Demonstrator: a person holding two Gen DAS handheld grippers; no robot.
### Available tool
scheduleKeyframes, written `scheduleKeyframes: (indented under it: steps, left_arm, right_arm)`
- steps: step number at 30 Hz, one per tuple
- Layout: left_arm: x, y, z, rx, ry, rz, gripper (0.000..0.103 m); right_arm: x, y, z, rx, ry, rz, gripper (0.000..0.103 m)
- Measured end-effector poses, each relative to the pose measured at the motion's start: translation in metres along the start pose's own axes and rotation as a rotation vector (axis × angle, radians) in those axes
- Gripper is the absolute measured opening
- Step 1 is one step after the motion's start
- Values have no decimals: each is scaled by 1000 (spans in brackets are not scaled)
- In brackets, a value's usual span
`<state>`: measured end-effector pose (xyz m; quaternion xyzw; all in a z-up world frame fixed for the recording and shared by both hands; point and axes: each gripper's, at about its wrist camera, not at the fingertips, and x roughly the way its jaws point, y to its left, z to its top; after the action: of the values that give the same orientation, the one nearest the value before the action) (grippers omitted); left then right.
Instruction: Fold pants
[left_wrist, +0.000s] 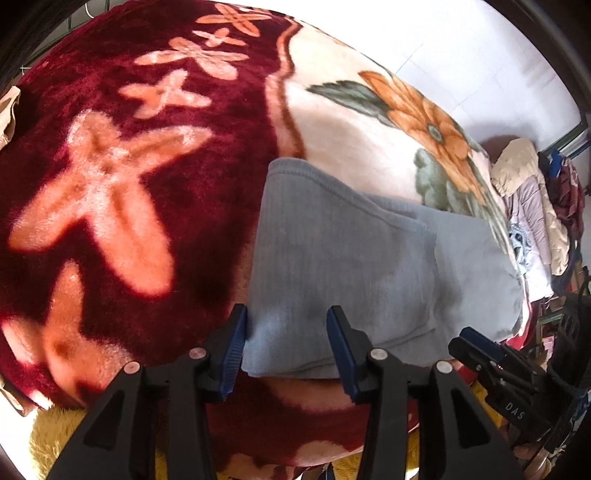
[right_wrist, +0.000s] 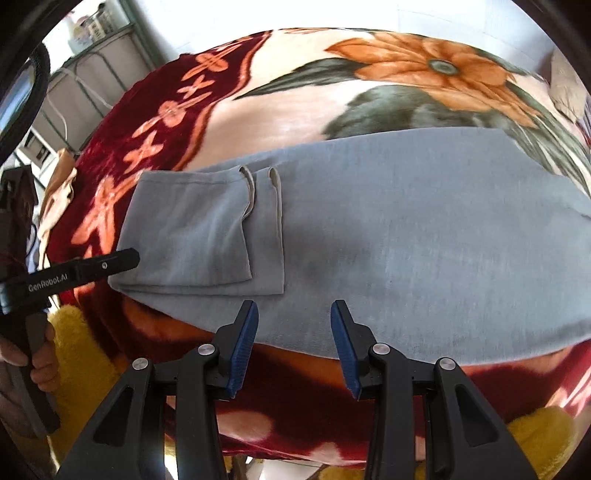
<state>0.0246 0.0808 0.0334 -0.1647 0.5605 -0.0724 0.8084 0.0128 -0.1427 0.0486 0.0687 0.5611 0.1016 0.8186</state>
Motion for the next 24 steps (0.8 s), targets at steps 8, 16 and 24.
scheduleKeyframes:
  steps: [8,16,24]
  left_arm:
    - [11,7,-2,-44,16,-17,46]
    - [10,-4,0,-18,-5,15,20]
    - [-27,-29,4,13,-70,-15,13]
  right_arm:
    - [2,19,10,-76,-19,28,42]
    - [1,10,3,-49,-22,72,42]
    - [-16,-10,7,6,-62,130,42]
